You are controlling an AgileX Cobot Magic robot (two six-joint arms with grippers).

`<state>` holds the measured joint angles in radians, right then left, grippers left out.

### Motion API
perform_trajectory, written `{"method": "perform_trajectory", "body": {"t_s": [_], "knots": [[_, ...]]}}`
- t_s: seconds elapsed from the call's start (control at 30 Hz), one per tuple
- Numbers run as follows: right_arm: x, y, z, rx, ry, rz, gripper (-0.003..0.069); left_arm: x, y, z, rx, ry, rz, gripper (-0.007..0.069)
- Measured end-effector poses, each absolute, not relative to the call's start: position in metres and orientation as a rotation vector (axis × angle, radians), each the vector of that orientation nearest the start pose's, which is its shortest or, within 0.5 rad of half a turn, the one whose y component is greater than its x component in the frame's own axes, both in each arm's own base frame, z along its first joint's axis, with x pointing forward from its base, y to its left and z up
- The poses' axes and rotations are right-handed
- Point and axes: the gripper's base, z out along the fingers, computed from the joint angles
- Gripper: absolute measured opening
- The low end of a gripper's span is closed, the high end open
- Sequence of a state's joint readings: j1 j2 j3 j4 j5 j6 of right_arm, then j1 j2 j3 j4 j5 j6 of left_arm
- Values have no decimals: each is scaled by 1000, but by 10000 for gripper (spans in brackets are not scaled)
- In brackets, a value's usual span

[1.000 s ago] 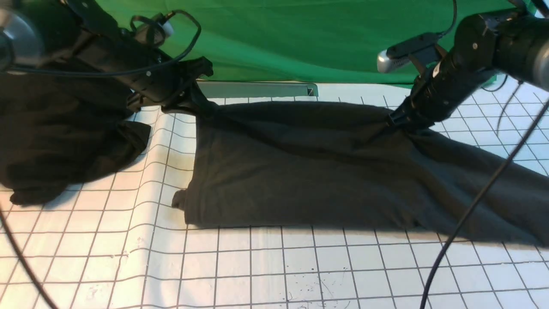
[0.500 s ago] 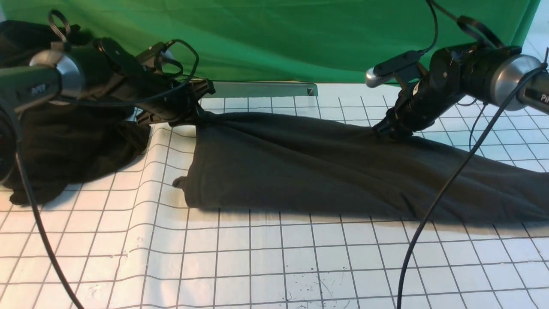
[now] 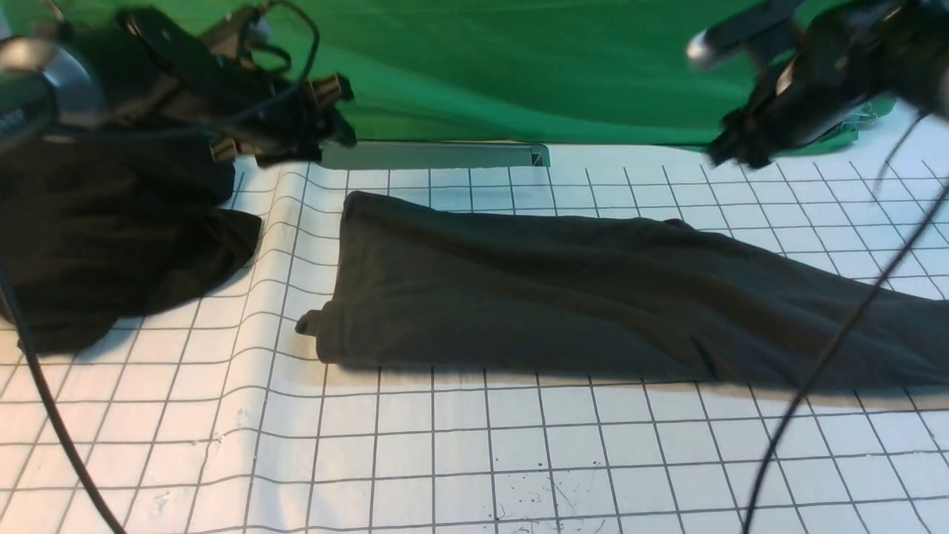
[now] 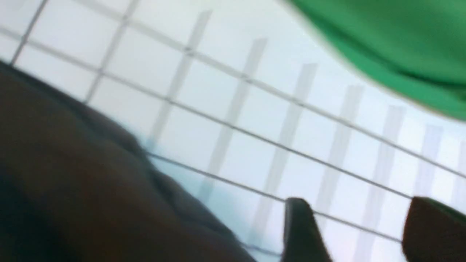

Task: Fold a long-sleeved shirt over a white checkered tablecloth.
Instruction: 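Pull the folded dark garment lengthwise by its ends to straighten it flat on the table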

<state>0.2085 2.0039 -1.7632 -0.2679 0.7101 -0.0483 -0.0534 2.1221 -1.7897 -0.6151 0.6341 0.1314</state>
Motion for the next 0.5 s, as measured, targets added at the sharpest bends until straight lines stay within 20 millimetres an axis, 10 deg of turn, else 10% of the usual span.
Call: {"method": "perform_trajectory", "body": {"t_s": [0.17,0.33,0.5], "knots": [[413,28,329,-386,2564,-347,40,464,-64,284,-88,2578,-738,307],[375,-38,353,-132,2687,-350,-1,448,-74,296,69,2688,-752,133],[353,-94,317,161,2773,-104,-3,446,-83,294,125,2705,-751,6]]}}
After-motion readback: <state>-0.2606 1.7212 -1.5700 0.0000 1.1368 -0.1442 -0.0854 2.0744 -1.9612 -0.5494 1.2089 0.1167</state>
